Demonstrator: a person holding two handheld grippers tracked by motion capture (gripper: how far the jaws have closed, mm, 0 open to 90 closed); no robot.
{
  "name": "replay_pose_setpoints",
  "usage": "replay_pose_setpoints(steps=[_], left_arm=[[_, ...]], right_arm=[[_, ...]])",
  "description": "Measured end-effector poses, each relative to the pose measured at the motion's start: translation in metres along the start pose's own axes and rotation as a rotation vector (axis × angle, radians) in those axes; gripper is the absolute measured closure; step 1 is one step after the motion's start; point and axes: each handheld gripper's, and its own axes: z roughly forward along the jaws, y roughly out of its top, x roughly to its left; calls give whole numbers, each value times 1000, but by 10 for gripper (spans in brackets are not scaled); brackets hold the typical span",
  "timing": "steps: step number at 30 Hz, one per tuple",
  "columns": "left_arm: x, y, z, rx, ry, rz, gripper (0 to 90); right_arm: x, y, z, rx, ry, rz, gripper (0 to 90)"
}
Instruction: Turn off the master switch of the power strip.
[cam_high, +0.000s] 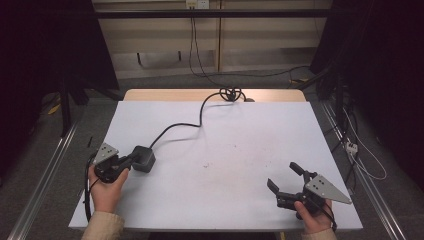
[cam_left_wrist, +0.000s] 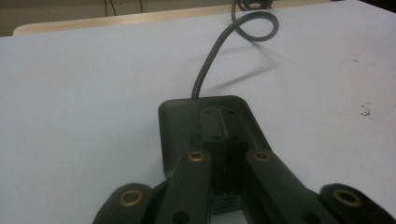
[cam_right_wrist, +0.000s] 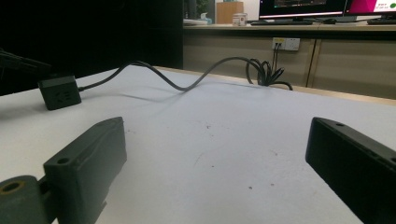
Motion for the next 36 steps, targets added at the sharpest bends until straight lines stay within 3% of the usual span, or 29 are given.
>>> replay_pose_setpoints(steps=[5, 36], left_arm=[[1, 0, 0, -3, -5, -16, 900], [1, 2, 0, 3, -5, -16, 900]], right_arm=[[0, 0, 0, 2, 0, -3, 47], [-1, -1, 1, 5, 1, -1, 47]])
